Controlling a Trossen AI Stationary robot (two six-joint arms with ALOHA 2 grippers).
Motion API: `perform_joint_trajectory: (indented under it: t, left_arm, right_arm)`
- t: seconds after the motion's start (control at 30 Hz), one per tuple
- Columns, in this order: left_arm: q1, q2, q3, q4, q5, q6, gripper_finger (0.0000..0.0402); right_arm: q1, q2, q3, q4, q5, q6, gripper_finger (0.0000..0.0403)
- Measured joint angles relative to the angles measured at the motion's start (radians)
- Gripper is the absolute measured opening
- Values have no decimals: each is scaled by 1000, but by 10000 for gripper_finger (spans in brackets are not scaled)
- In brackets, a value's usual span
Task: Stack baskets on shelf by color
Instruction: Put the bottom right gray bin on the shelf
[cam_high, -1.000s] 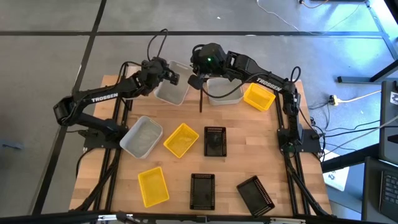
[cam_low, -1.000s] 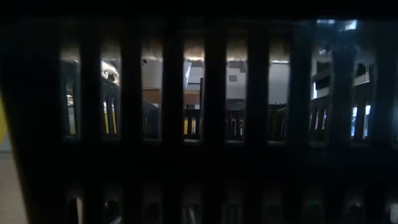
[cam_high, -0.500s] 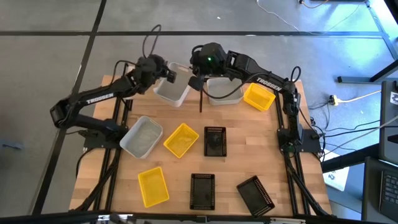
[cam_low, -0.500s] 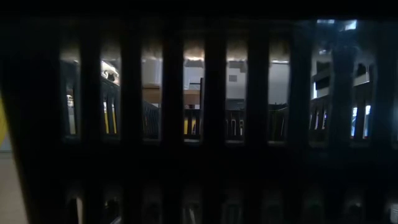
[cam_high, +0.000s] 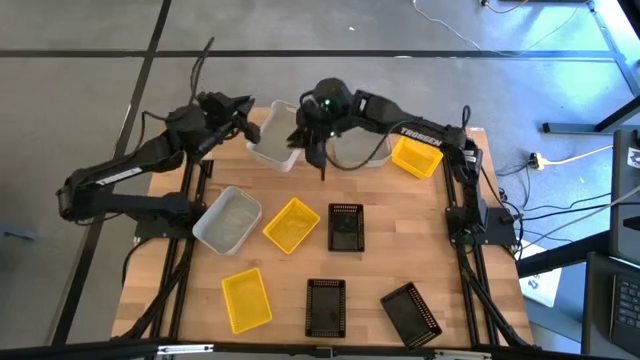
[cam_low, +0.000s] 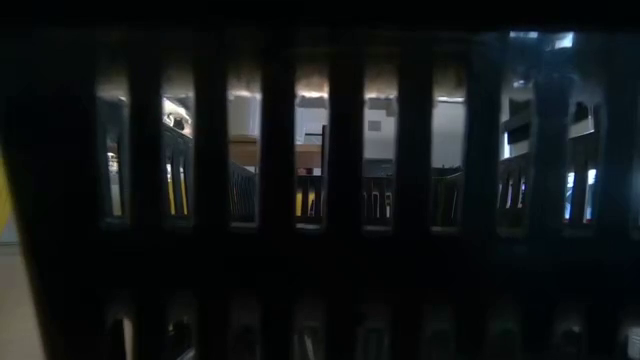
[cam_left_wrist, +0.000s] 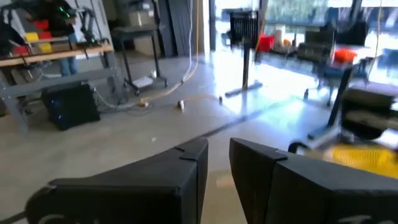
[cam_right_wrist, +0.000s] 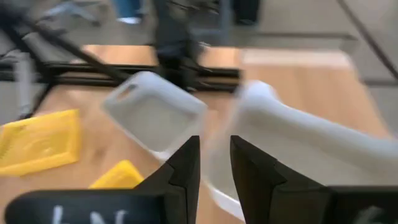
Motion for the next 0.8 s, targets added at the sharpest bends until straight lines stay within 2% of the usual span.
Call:
perform_joint_trajectory:
  t: [0.17,0.3,0.47,0.6,0.8]
  left_arm:
    - [-12,-42,0,-155,1,17,59]
    - [-12,-47,0,-266,59,17,59]
    - [-11,-47,0,-388,162,18,59]
    - [-12,-47,0,-525,316,21,59]
    - [-12,-26,-1,-684,367,23,59]
  right_arm:
    - [46,-1,-64,106,-105,-73,86]
    - [60,0,-140,237,-193,-78,86]
    - [70,0,-278,405,-196,-77,86]
    - [81,0,-363,469,-119,-78,86]
    - [110,-1,-435,511,30,-132,86]
